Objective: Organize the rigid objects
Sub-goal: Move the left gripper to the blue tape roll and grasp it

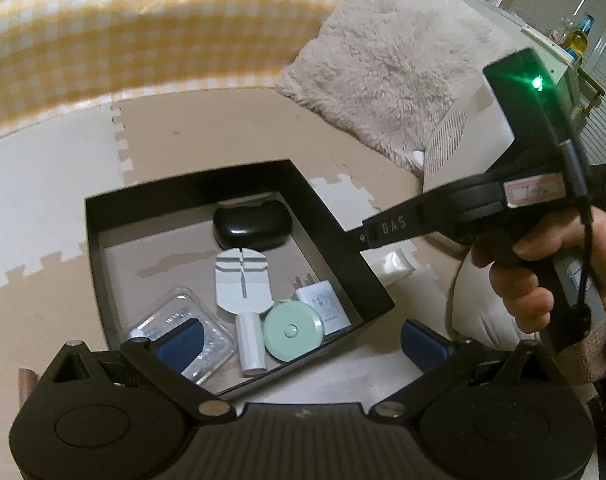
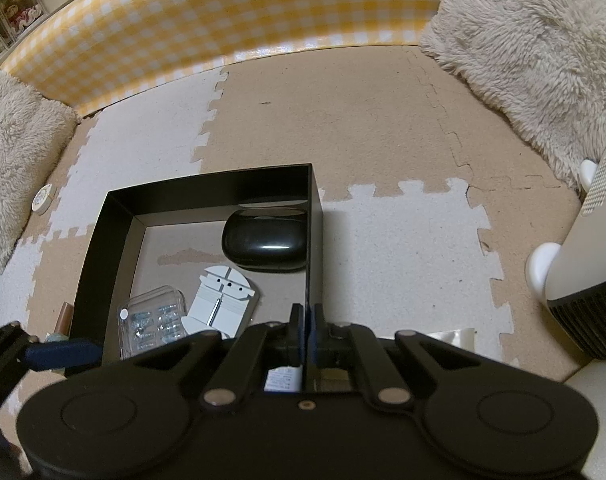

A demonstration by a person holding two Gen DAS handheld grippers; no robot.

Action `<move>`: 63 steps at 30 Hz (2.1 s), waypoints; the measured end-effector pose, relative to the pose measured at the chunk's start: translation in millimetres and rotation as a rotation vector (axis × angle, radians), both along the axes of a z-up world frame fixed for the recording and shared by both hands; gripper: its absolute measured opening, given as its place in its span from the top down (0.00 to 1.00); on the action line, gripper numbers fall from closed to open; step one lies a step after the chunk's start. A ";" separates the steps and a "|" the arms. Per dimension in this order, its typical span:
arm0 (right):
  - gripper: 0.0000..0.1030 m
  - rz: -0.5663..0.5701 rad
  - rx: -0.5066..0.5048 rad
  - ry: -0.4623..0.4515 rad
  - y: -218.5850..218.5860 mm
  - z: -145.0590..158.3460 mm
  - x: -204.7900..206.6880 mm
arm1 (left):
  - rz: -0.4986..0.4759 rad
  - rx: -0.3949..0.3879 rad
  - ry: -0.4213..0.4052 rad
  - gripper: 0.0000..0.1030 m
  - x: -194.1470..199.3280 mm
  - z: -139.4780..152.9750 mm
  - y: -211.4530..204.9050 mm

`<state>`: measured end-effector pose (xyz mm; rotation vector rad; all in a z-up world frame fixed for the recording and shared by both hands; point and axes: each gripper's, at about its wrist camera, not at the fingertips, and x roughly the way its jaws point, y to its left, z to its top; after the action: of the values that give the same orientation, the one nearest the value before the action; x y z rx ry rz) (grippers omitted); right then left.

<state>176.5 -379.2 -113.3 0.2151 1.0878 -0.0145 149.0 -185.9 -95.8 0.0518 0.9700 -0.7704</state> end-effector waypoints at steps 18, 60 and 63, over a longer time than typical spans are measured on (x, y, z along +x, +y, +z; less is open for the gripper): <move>0.96 0.002 -0.004 0.000 0.3 0.4 -0.1 | 0.115 0.012 -0.193 0.00 7.1 54.2 75.3; 0.97 0.005 -0.007 0.005 -0.5 -0.8 -1.4 | 0.255 0.207 0.107 0.81 23.4 -38.0 145.1; 0.97 0.006 -0.012 0.005 0.2 -0.5 -1.5 | 0.263 0.204 0.107 0.87 26.3 -40.6 144.2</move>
<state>175.0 -379.1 -113.8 0.2012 1.0927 -0.0156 175.4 -41.8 -136.4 0.0594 1.1295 -0.4346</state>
